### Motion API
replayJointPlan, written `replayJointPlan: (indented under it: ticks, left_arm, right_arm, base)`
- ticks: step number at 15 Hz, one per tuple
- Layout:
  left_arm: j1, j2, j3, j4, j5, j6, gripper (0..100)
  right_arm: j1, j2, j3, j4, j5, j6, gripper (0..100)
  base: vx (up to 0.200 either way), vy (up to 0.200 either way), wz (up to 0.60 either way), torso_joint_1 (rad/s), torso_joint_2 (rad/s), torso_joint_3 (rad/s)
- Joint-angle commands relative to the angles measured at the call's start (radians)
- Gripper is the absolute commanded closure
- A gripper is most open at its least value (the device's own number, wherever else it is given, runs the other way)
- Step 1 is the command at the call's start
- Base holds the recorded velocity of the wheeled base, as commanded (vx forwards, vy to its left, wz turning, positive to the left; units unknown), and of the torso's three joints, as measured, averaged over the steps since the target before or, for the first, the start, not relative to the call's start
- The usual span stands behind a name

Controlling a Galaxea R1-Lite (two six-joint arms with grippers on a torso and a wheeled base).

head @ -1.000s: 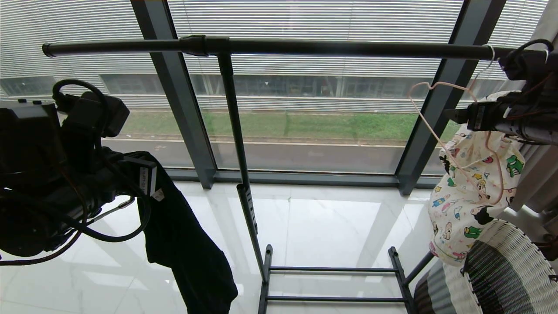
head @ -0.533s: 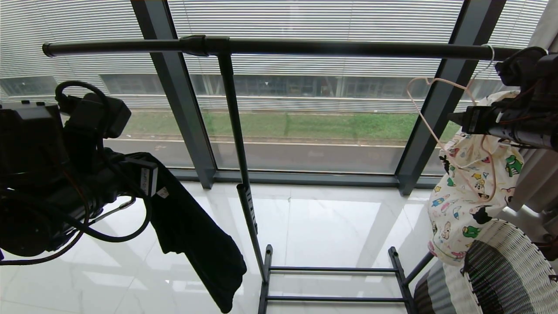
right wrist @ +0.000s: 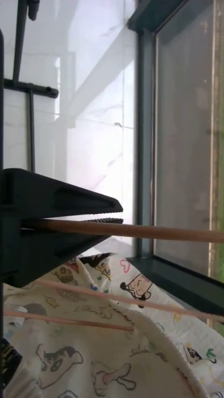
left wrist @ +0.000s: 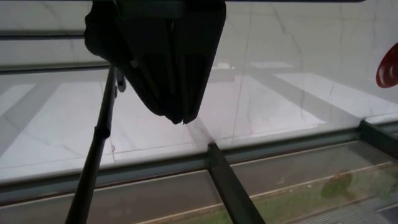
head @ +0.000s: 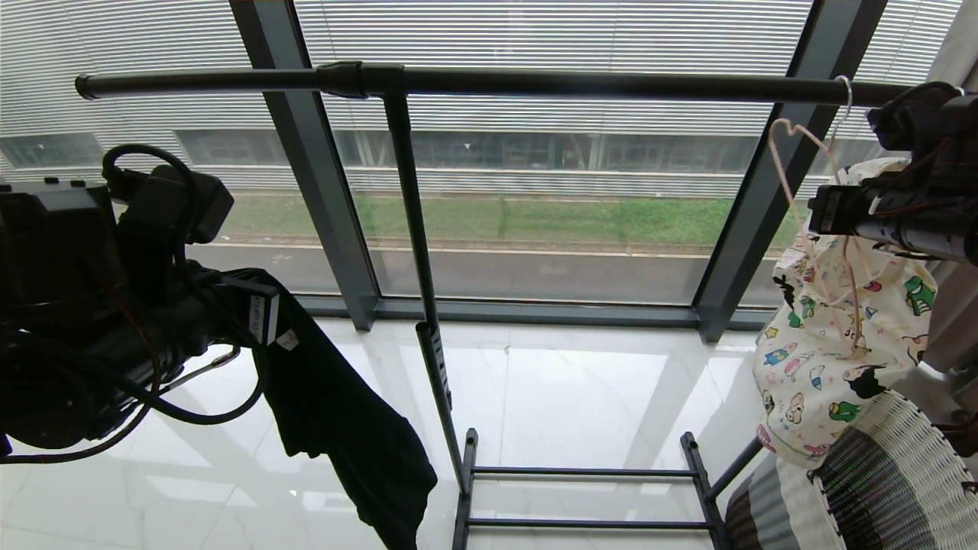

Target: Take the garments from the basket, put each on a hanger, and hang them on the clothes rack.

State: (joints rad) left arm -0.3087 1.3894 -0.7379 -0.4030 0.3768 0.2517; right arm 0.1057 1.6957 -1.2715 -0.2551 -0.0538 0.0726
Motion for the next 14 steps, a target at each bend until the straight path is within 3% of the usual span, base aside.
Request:
replayJointPlan:
  ticks: [1, 14]
  left_arm:
    - [0.000, 0.005, -0.002, 0.000, 0.001, 0.000, 100]
    - [-0.003, 0.003, -0.002, 0.000, 0.001, 0.000, 100]
  right_arm:
    - [0.000, -0.011, 0.000, -0.001, 0.000, 0.000, 100]
    - [0.038, -0.194, 0.138, -0.065, 0.003, -0.042, 100]
  base:
    - [0.000, 0.000, 0.00, 0.000, 0.00, 0.000]
    - [0.000, 0.000, 0.00, 0.000, 0.00, 0.000]
